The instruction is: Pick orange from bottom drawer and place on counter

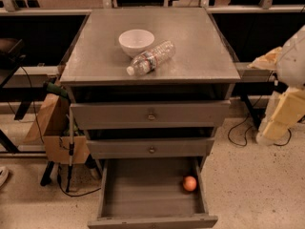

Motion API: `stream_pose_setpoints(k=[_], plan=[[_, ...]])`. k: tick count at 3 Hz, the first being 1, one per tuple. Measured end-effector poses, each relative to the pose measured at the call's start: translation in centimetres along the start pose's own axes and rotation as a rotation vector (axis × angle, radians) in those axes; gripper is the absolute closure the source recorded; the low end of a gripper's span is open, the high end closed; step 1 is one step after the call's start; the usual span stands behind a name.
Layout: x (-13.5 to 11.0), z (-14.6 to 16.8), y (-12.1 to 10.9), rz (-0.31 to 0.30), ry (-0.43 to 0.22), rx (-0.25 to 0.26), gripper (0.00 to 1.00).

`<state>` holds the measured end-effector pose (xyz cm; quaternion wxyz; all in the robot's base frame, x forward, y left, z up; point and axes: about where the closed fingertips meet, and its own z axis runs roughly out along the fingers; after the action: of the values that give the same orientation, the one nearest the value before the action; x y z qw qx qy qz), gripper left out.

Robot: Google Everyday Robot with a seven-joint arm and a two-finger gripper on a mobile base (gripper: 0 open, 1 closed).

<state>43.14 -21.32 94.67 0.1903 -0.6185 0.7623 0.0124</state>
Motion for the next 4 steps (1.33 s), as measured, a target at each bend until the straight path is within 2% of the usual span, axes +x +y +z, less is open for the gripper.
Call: stream_pose_setpoints(k=[1, 2, 3, 4], plan=[[1.6, 7.9, 3.2, 0.005, -0.175, -0.054, 0.0], [3.0, 14.8, 6.6, 0.052, -0.353, -0.073, 0.0], [3.5, 15.3, 5.7, 0.035, -0.382, 0.002, 0.0], [3.5, 15.3, 5.7, 0.035, -0.382, 0.002, 0.0]])
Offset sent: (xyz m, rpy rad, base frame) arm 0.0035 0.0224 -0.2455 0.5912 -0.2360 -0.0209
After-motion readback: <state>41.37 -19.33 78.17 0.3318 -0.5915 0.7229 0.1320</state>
